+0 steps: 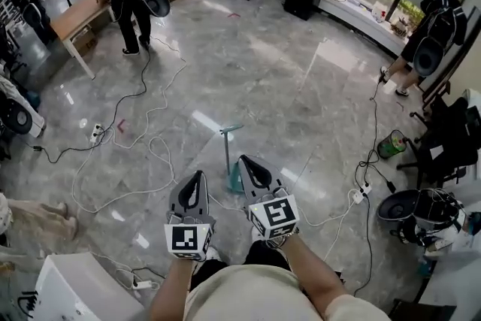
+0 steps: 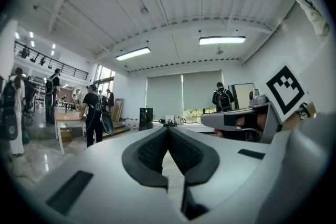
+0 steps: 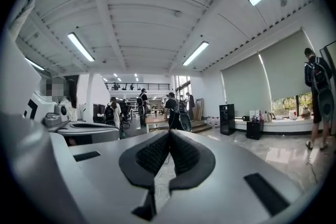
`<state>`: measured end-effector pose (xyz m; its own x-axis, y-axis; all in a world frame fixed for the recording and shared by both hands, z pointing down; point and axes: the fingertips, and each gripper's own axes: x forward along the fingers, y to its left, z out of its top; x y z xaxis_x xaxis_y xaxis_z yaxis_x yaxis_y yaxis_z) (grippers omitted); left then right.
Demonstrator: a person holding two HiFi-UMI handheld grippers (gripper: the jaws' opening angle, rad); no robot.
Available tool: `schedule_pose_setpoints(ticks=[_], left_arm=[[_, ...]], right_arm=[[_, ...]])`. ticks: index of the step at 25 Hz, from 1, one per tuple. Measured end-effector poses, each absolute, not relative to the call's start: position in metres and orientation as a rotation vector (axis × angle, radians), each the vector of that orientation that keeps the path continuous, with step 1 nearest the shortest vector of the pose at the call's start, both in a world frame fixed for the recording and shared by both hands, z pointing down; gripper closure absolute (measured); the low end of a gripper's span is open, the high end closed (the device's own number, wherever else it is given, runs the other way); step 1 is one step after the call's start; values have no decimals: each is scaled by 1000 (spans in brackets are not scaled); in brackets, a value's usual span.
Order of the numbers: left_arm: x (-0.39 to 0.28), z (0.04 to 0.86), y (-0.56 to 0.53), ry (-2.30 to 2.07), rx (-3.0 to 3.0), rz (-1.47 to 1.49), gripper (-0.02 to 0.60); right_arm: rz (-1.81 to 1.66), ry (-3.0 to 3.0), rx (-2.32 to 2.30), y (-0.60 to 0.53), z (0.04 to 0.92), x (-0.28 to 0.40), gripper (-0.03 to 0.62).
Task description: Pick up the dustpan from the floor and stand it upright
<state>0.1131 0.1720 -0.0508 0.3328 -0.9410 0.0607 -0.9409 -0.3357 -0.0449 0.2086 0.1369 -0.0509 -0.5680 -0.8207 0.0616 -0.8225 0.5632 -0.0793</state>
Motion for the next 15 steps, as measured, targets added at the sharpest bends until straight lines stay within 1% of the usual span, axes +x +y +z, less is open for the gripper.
schedule_pose_setpoints(ticks=[4, 7, 15], left_arm=[[61, -60, 211, 1798, -2552, -125, 574], [30, -58, 231, 1827, -2549, -105, 574], [-21, -81, 221, 1748, -2580, -32, 574]], right_arm=[[185, -2740, 1524, 170, -59, 172, 577], [119, -2730, 1521, 196, -67, 148, 577], [109, -2643, 1646, 216, -91, 113, 577]])
